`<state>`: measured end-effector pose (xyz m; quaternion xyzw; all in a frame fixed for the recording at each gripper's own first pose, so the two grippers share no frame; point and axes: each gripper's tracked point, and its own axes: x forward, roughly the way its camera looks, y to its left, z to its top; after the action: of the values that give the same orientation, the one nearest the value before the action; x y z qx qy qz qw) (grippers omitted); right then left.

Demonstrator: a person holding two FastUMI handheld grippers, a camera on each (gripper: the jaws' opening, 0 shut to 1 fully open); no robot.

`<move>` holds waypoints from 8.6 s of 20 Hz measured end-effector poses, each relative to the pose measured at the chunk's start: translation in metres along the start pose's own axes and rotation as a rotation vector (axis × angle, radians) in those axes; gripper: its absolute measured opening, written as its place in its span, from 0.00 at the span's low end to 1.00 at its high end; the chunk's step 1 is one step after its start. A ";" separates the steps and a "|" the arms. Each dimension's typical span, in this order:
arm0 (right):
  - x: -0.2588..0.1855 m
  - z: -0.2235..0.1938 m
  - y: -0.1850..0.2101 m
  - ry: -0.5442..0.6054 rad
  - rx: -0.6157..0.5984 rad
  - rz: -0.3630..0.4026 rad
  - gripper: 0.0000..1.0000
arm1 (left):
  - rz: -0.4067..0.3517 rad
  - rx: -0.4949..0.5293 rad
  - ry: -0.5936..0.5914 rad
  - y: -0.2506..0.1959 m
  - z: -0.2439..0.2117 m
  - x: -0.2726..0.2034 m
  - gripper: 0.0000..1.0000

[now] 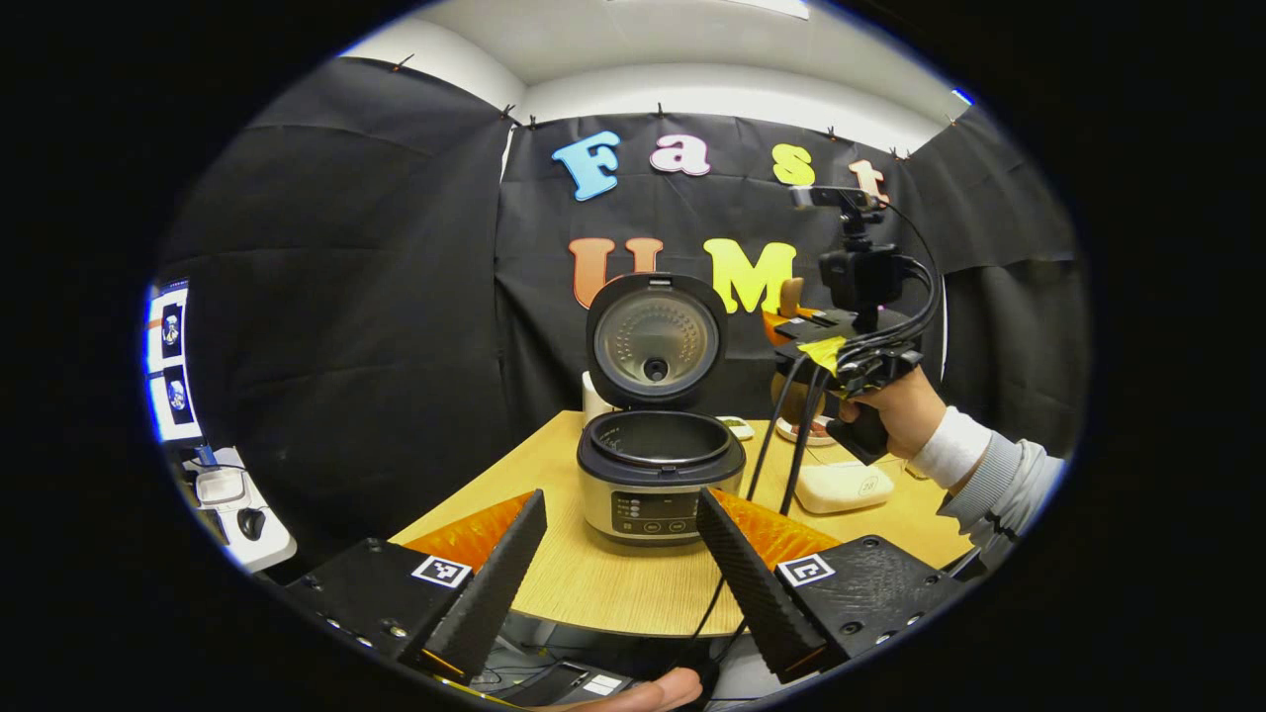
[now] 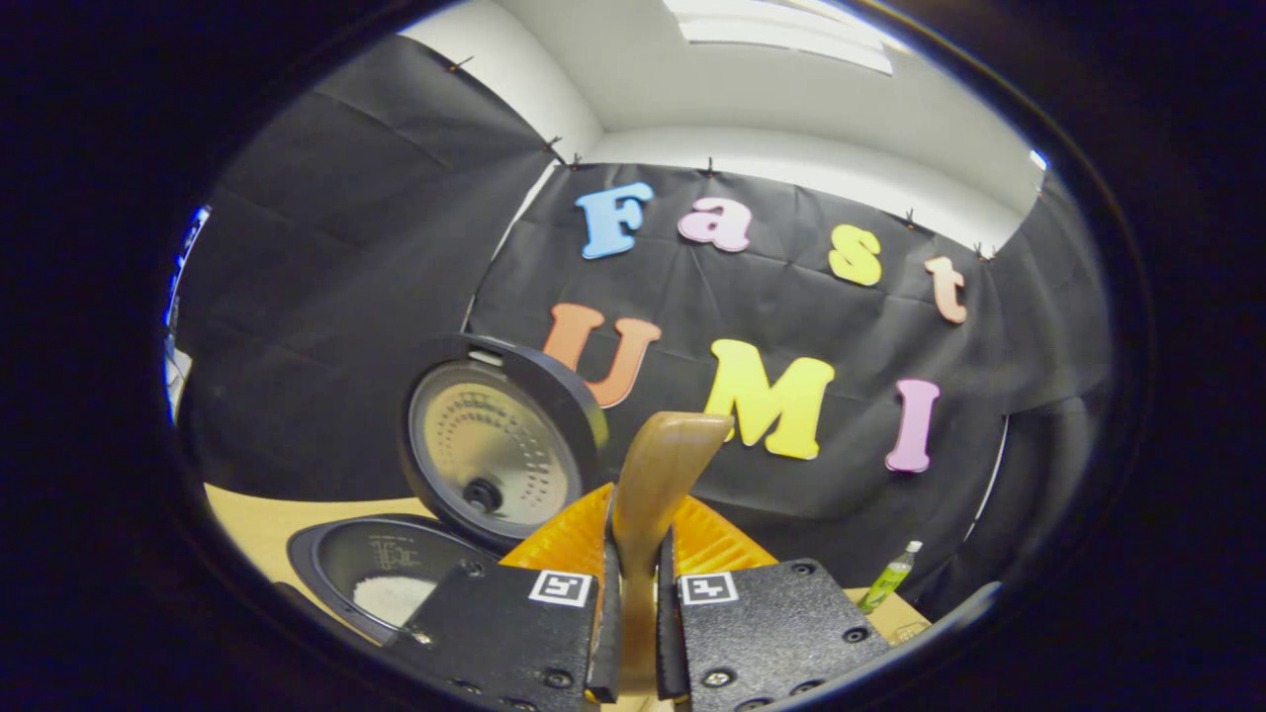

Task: Close the left gripper, press the button to open the rice cooker; take a wooden spoon from the chopstick holder with the right hand, scoop a spoonful of rice and pour it into the rice cooker, then put the wooden spoon back into the chopstick holder.

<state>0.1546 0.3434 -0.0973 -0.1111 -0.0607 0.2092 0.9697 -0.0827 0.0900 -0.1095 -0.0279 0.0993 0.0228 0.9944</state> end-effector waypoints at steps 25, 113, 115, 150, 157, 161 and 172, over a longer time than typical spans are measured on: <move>-0.027 -0.104 -0.226 0.073 0.161 -0.315 0.21 | -0.072 0.015 0.018 -0.072 0.001 0.017 0.97; -0.272 -0.070 -0.265 0.217 0.296 -0.357 1.00 | -0.047 0.002 0.000 -0.035 0.194 0.340 0.97; -0.278 -0.071 -0.262 0.232 0.285 -0.357 1.00 | -0.039 0.010 0.002 -0.036 0.190 0.332 0.97; -0.300 -0.034 -0.154 0.197 0.297 -0.198 1.00 | -0.060 0.032 0.087 -0.047 -0.019 0.210 0.98; -0.303 -0.037 -0.153 0.209 0.283 -0.190 1.00 | -0.035 -0.003 0.059 -0.047 -0.027 0.212 0.98; -0.304 -0.036 -0.157 0.205 0.271 -0.198 1.00 | -0.047 -0.008 0.031 -0.049 -0.030 0.210 0.98; -0.296 -0.034 -0.168 0.200 0.274 -0.230 1.00 | -0.003 0.064 0.035 -0.054 -0.011 0.192 0.96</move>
<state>-0.0420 0.0633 -0.1107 0.0094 0.0528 0.0914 0.9944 0.1061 0.0434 -0.1556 0.0031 0.1176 0.0174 0.9929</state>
